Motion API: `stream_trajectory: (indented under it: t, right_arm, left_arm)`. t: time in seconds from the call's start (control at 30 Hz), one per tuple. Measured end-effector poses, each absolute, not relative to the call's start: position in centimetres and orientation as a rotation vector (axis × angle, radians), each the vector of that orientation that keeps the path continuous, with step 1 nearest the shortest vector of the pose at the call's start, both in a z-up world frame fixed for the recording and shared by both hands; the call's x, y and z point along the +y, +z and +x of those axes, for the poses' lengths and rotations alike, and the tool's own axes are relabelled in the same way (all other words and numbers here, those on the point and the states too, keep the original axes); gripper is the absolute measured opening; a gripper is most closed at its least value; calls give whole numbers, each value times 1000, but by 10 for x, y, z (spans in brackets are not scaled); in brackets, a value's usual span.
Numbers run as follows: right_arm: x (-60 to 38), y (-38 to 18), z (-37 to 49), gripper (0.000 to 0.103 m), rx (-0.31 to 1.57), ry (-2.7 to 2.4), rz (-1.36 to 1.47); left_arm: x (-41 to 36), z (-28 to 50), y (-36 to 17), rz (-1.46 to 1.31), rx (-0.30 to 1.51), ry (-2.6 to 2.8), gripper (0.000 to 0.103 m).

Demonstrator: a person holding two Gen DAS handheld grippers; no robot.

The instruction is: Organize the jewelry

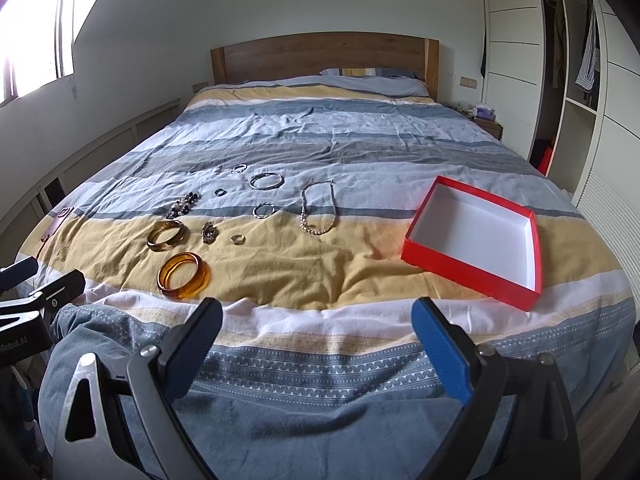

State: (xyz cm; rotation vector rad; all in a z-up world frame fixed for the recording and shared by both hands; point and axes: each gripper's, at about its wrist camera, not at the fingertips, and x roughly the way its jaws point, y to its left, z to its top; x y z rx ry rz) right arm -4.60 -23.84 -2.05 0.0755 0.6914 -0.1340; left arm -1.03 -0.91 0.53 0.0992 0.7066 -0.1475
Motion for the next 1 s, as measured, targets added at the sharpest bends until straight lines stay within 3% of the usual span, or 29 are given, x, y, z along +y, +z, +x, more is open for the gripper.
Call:
stream_trajectory:
  t: [1.0]
  right_arm:
    - [-237, -37, -27, 95, 741, -135, 53]
  left_arm:
    - [-4, 15, -23, 84, 761, -118, 102]
